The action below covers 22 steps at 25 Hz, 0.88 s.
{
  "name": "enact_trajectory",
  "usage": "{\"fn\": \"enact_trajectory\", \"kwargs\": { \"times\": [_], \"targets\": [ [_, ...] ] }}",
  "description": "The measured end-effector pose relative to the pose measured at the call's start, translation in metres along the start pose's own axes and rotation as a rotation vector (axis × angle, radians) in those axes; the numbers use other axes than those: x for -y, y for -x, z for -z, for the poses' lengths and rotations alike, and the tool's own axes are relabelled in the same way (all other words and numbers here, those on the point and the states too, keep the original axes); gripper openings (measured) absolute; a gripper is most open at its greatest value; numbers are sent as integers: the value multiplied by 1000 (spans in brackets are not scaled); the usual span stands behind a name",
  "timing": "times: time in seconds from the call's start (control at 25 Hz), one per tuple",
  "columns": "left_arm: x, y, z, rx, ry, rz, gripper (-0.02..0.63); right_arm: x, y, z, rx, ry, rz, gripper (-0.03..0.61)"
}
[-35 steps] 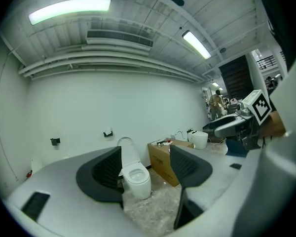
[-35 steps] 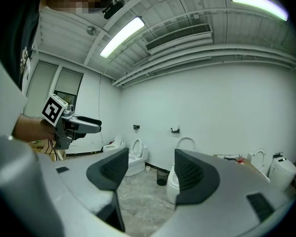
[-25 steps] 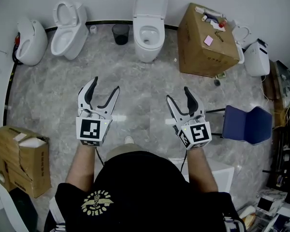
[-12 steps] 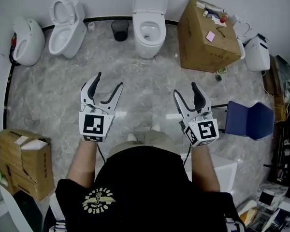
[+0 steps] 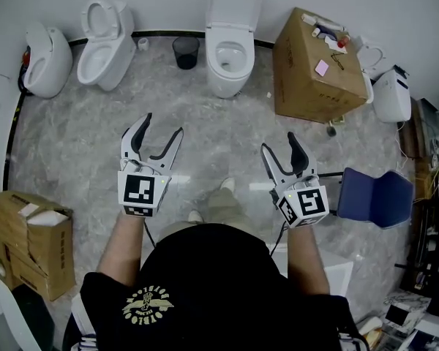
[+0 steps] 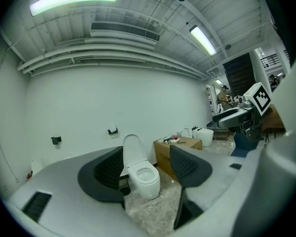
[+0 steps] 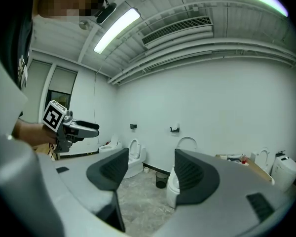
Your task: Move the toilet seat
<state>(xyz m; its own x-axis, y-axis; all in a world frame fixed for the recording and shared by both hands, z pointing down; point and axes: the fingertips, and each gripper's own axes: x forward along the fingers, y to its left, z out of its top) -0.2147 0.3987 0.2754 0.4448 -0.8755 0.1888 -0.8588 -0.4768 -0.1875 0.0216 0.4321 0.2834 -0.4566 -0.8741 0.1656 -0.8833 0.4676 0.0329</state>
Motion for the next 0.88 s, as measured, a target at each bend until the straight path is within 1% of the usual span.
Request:
{"fn": "enact_trajectory", "kwargs": {
  "times": [0.2,0.36,0.68,0.88],
  "targets": [
    [6,-28,-6,-13,-2,14,287,25,-17,-2,-2,-13,-11,279],
    [5,-57,-6,-19,21,13,287,48,-36,-2,-8,-12,-23,279],
    [4,-117,-14,-18,5,5,287,99,-76,3,-13,-26,-29,279],
    [4,-160,-19,-31,6,-1,287,128,-104,-5,-6,-16,-45,279]
  ]
}}
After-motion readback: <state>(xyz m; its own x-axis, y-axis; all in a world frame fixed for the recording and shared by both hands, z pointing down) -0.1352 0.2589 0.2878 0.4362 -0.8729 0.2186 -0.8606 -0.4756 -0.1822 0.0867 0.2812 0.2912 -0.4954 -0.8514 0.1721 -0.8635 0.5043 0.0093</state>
